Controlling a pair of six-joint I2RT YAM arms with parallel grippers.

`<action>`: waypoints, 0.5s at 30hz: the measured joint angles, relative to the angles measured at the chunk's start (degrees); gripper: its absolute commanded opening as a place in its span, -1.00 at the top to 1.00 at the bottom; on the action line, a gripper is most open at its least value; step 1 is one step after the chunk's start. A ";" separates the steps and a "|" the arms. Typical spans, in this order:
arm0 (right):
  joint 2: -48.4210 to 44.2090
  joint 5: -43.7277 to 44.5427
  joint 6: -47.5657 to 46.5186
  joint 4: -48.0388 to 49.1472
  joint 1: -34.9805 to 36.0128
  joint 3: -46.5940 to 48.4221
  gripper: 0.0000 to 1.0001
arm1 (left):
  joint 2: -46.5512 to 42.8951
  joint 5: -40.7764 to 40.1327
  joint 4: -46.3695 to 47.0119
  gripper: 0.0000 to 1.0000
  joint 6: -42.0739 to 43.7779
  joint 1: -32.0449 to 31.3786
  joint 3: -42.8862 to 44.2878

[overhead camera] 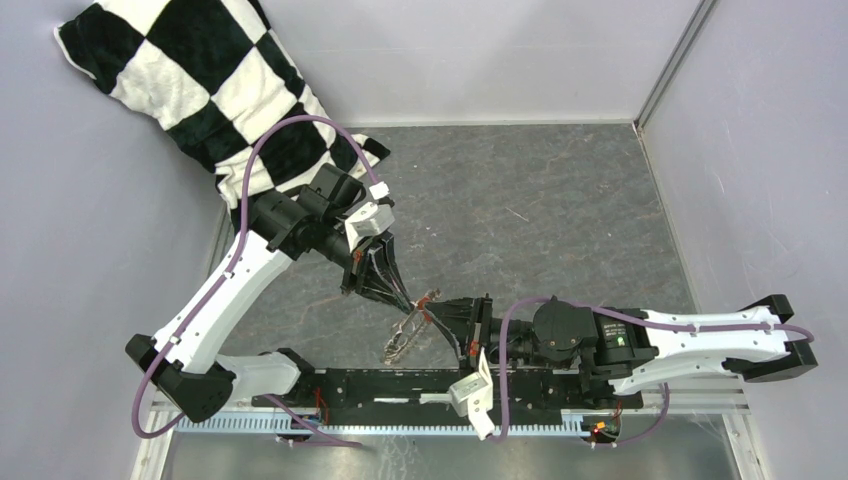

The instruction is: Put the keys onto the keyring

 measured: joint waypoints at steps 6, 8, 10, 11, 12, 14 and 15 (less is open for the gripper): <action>-0.55 -0.04 0.02 0.00 0.00 -0.09 0.99 | -0.07 0.00 0.87 0.96 -1.29 0.13 -0.04; -0.74 -0.17 0.04 -0.02 0.00 -0.09 0.98 | -0.13 0.02 1.14 0.95 -1.92 0.26 -0.04; -0.85 -0.22 0.04 -0.02 0.00 -0.09 0.99 | -0.20 0.00 1.40 0.96 -2.34 0.37 -0.04; -0.87 -0.22 0.04 -0.02 0.00 -0.09 0.98 | -0.22 0.00 1.46 0.96 -2.56 0.37 -0.04; -0.87 -0.28 0.07 -0.02 0.00 -0.09 0.98 | -0.22 0.00 1.49 0.95 -2.75 0.39 -0.04; -0.87 -0.37 0.07 -0.04 0.00 -0.11 0.99 | -0.22 0.00 1.51 0.96 -2.95 0.57 -0.04; -0.87 -0.39 0.07 -0.04 0.00 -0.11 0.98 | -0.22 0.02 1.53 0.96 -3.06 0.61 -0.04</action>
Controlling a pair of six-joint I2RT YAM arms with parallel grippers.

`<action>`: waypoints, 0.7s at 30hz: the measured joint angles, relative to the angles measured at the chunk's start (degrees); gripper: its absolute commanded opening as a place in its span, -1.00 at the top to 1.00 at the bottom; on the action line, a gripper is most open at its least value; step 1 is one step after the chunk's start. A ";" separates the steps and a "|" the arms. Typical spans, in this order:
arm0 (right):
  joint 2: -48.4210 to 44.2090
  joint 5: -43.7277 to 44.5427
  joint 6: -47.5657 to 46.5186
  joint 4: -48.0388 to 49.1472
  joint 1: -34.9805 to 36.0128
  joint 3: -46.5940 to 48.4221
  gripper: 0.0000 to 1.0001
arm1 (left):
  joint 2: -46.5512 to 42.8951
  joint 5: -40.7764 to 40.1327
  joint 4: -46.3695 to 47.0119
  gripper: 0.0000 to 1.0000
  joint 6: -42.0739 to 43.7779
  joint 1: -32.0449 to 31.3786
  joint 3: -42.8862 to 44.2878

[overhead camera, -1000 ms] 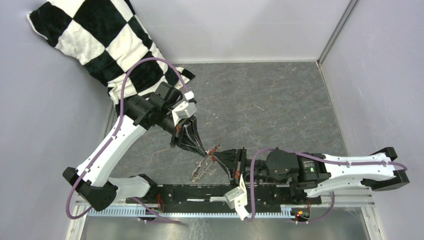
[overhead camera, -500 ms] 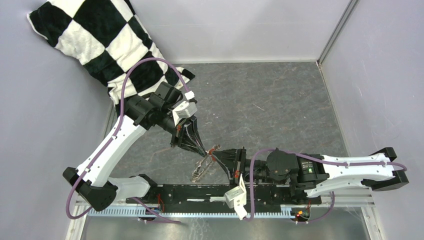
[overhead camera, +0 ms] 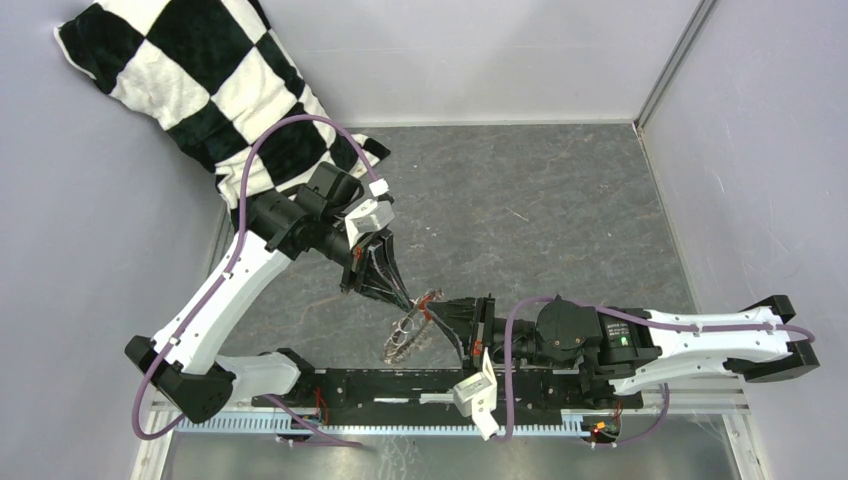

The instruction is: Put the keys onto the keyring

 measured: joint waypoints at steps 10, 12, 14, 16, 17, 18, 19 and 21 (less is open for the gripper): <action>-0.04 -0.81 0.44 1.01 0.00 -1.88 0.99 | 0.00 -0.28 1.01 0.96 -0.61 0.24 -0.74; -0.04 -0.66 0.44 1.55 0.00 -2.23 0.98 | 0.00 -0.70 1.18 0.96 -0.76 0.24 -0.92; -0.02 -0.15 0.39 2.01 0.00 -2.58 0.99 | -0.02 -1.09 1.22 0.96 -0.79 0.24 -0.96; -0.02 0.79 0.33 2.82 0.02 -3.17 0.98 | -0.07 -1.11 1.29 0.96 -0.79 0.28 -1.07; -0.02 1.27 0.26 3.21 0.02 -3.50 0.99 | -0.17 -1.11 1.29 0.96 -0.79 0.31 -1.22; -0.04 1.88 0.17 3.48 0.02 -3.85 0.99 | -0.33 -1.14 1.31 0.96 -0.76 0.35 -1.49; -0.07 2.32 0.15 3.69 0.02 -4.02 0.98 | -0.42 -1.09 1.25 0.95 -0.76 0.35 -1.66; -0.46 3.30 0.15 4.09 0.02 -4.61 0.99 | -0.63 -1.01 1.01 0.95 -0.68 0.35 -1.97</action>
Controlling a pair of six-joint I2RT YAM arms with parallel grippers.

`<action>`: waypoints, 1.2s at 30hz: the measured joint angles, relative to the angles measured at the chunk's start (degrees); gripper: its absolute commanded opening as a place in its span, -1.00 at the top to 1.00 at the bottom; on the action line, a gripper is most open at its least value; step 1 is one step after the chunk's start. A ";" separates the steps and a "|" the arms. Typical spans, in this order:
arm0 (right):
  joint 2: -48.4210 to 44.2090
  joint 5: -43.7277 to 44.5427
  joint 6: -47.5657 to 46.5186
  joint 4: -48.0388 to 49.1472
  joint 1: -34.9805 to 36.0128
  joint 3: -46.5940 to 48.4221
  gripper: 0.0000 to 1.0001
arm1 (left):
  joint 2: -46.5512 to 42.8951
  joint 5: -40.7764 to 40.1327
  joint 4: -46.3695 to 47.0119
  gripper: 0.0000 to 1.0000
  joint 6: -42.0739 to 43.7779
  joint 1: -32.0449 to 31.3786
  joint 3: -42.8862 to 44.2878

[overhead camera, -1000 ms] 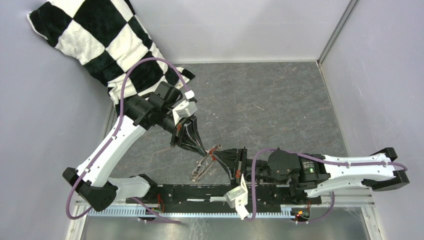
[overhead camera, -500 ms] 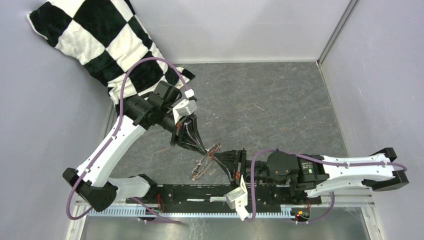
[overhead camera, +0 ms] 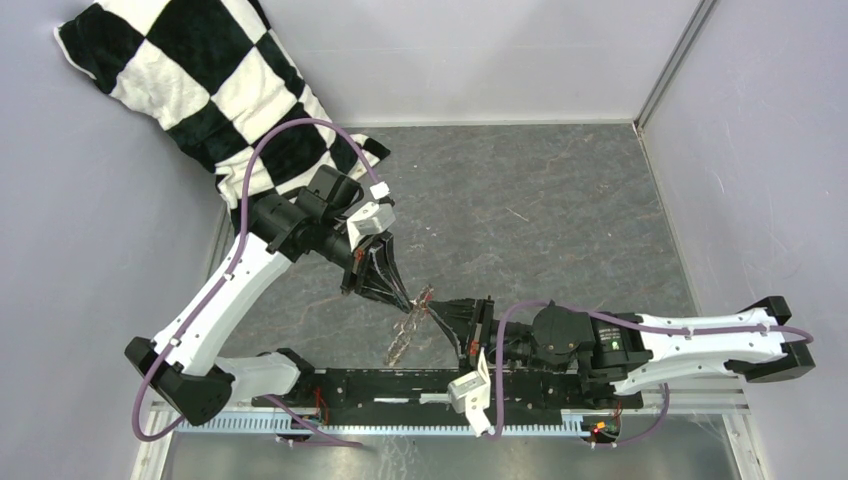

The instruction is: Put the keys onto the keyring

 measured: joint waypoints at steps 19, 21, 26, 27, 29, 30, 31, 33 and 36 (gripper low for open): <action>-9.49 0.81 0.90 3.61 0.00 -1.55 0.99 | 11.26 2.95 1.97 0.96 -1.51 -5.33 8.96; -9.44 -0.04 1.27 3.23 0.00 -1.73 0.99 | 11.67 2.93 5.70 0.96 -5.51 -5.60 10.29; -11.80 -2.12 2.64 3.37 0.00 -1.70 0.98 | 10.19 2.91 20.68 0.95 -18.18 -7.48 9.66; -12.26 -2.58 2.89 3.26 0.00 -1.68 0.99 | 9.81 2.93 23.26 0.95 -20.39 -8.07 9.44; -13.20 -2.97 3.26 3.06 0.04 -1.53 0.99 | 9.40 2.95 27.39 0.96 -23.61 -9.22 9.42; -13.42 -2.99 3.28 2.93 0.04 -1.38 0.98 | 9.31 3.02 28.85 0.96 -24.87 -9.62 9.42; -13.60 -2.86 3.26 2.64 0.04 -1.11 0.99 | 9.29 3.06 30.62 0.96 -26.49 -10.19 9.44; -13.70 -2.23 2.99 2.10 0.04 -0.76 0.98 | 9.38 3.10 33.46 0.95 -28.87 -10.88 9.46; -14.08 0.24 2.38 1.25 0.04 -0.39 0.99 | 9.55 3.26 36.59 0.96 -31.76 -11.63 9.70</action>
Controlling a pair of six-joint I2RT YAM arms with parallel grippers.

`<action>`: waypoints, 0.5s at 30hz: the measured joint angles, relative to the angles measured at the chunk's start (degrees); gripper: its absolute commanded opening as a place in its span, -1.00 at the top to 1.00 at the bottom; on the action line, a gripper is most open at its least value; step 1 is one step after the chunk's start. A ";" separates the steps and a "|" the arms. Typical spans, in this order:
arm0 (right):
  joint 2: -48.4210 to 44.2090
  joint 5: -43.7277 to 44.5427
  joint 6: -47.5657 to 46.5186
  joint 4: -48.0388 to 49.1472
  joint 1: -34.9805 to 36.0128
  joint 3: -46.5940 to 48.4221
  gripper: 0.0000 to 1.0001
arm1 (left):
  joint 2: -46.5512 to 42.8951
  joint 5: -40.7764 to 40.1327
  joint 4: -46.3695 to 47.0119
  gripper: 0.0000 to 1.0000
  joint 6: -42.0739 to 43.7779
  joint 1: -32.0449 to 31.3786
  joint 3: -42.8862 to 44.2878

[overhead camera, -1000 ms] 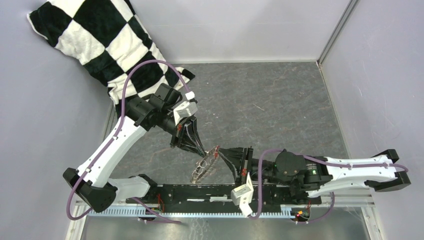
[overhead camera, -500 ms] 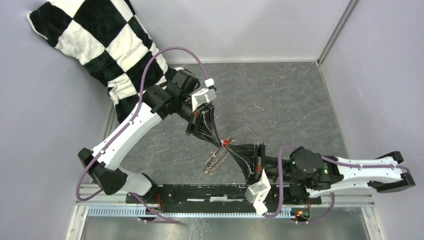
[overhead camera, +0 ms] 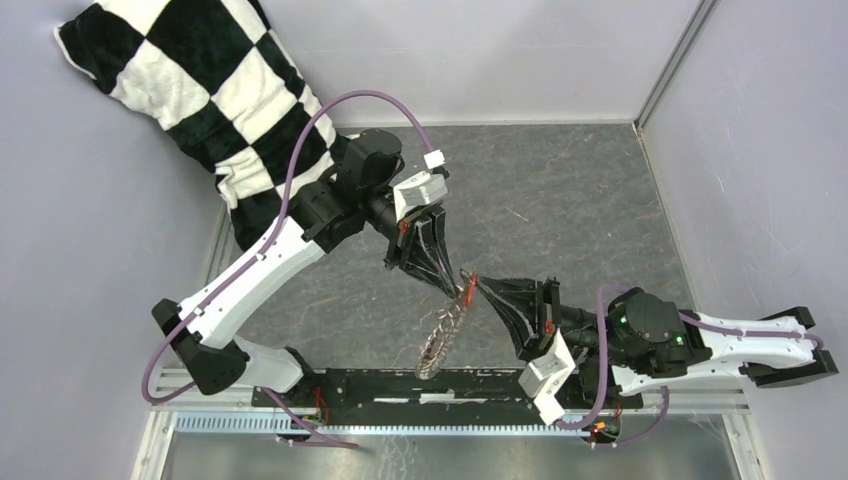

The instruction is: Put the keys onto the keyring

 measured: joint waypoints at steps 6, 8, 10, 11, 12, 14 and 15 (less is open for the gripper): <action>-0.76 8.92 -0.22 -4.13 0.00 0.00 0.99 | -0.02 1.09 3.02 0.96 -2.62 -0.39 0.72; -0.66 10.95 -0.07 -6.21 -0.02 0.11 0.99 | -0.02 1.16 3.58 0.95 -3.15 -0.39 0.74; -0.39 12.13 0.04 -8.04 -0.02 0.52 0.99 | -0.02 1.16 3.89 0.96 -3.63 -0.46 0.74; -0.24 12.33 0.04 -8.81 -0.02 0.81 0.98 | -0.02 1.16 3.93 0.96 -3.69 -0.46 0.74; -0.04 12.37 0.04 -9.42 -0.02 1.18 0.99 | -0.02 1.16 3.96 0.96 -3.72 -0.46 0.74; 0.33 12.04 0.02 -10.32 -0.02 1.88 0.99 | -0.02 1.16 4.46 0.96 -4.20 -0.46 0.70; 0.39 11.61 0.02 -10.80 -0.02 2.38 0.99 | -0.04 1.18 5.01 0.96 -4.61 -0.50 0.55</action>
